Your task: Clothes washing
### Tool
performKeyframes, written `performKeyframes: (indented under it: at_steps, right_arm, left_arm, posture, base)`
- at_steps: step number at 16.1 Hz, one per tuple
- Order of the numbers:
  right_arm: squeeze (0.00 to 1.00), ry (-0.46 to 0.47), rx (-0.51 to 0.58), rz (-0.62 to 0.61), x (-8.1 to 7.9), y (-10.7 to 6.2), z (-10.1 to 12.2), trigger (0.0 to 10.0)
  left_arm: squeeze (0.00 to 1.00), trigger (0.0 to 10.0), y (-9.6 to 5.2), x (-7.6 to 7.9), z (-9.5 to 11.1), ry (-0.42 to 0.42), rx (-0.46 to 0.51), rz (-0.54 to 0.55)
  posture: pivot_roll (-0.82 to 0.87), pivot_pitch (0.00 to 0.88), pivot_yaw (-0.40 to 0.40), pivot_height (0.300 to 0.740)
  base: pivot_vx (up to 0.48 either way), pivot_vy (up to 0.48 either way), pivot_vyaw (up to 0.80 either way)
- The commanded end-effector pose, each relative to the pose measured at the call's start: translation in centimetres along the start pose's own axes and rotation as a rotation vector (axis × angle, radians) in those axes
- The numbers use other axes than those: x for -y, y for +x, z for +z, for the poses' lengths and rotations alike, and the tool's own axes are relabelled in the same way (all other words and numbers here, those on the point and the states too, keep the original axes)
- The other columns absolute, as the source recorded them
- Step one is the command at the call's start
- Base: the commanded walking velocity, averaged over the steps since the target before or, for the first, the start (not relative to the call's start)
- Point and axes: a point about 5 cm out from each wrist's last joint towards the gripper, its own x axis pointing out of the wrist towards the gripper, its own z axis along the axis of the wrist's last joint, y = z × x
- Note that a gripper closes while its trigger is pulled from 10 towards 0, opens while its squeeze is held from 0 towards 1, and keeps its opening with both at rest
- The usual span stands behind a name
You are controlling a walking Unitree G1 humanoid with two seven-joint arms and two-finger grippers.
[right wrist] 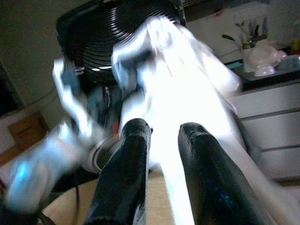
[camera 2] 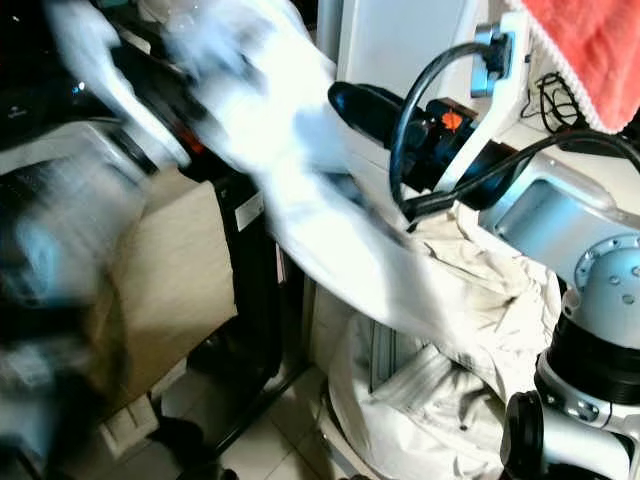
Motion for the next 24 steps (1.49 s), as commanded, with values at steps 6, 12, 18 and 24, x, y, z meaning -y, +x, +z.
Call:
performKeyframes:
  at_steps: [6,12,18,24]
  right_arm:
    - [0.0,-0.076,-0.032,-0.013,-0.4,-0.3,-0.5,10.0]
    - [0.0,-0.189,-0.362,-0.314,2.5,-1.5,-5.5,10.0]
    - [0.0,-0.265,-0.586,-0.826,8.6,-7.9,-8.3,10.0]
    - [0.0,-0.218,-0.46,-1.186,12.6,-12.3,-8.7,10.0]
  left_arm:
    - [0.0,0.0,-1.5,-9.4,9.0,0.687,0.187,0.533]
    - [0.03,10.0,-5.2,-12.9,-6.6,0.32,-0.633,0.521]
    - [1.0,10.0,-7.2,-15.8,-4.3,0.298,-0.67,0.644]
    - [1.0,10.0,-7.0,-16.6,-2.3,0.485,-0.593,0.717]
  posture:
    - [-0.07,0.0,-0.002,0.74]
    - [-0.09,0.0,0.007,0.74]
    - [-0.09,0.0,0.003,0.74]
    - [-0.08,0.0,0.004,0.74]
  base:
    - [0.0,0.0,0.0]
    - [0.0,0.0,0.0]
    - [0.0,0.0,0.0]
    - [0.0,0.0,0.0]
